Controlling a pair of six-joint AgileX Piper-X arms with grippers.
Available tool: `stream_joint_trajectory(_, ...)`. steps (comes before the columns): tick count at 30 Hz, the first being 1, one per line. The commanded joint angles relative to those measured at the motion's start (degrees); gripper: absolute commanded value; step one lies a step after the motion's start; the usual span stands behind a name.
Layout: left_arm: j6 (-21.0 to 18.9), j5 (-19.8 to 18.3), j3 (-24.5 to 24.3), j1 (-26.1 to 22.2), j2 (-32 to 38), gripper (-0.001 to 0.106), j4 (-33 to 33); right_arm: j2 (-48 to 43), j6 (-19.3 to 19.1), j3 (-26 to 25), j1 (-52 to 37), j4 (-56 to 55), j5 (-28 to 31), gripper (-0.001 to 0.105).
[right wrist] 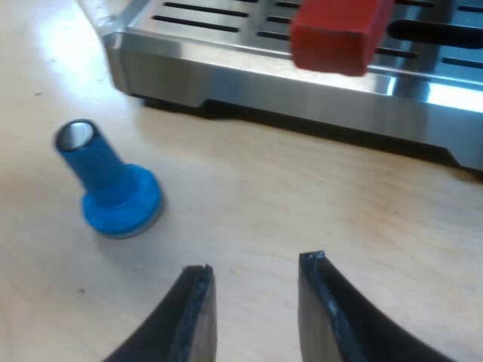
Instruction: Grind coffee beans and then tamp
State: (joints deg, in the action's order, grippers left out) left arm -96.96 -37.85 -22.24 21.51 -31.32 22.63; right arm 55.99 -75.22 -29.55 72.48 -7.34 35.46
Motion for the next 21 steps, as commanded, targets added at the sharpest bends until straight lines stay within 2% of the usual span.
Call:
stream_joint_trajectory(1, -0.08, -0.59, -0.06, 0.30, 0.16, 0.063, -0.25, -2.01, -0.35, -2.22, 1.42, -3.70, 1.12, 0.030)
stream_joint_trajectory(3, -0.08, -0.59, -0.06, 0.30, 0.16, 0.063, -0.25, -2.73, -0.35, -3.90, 2.00, -7.98, 2.05, 0.030)
stream_joint_trajectory(5, -0.08, -0.59, -0.06, 0.30, 0.16, 0.063, -0.25, -3.15, -0.35, -6.20, 2.06, -11.74, 2.05, 0.038)
stream_joint_trajectory(7, -0.08, -0.59, -0.06, 0.30, 0.16, 0.063, -0.25, -3.12, -0.35, -9.19, 2.06, -15.70, 2.05, 0.055)
stream_joint_trajectory(9, -0.08, -0.59, -0.06, 0.30, 0.16, 0.063, -0.25, -3.12, -0.47, -10.60, 2.06, -16.14, 1.95, 0.062)
stream_joint_trajectory(17, -0.08, -0.59, -0.06, 0.30, 0.16, 0.063, -0.16, -3.12, -0.47, -15.70, 1.58, -16.32, 2.03, 0.063)
stream_joint_trajectory(21, -0.08, -0.59, -0.06, 0.30, 0.16, 0.063, 0.26, -3.01, -0.47, -18.44, -0.51, -21.94, 2.03, 0.063)
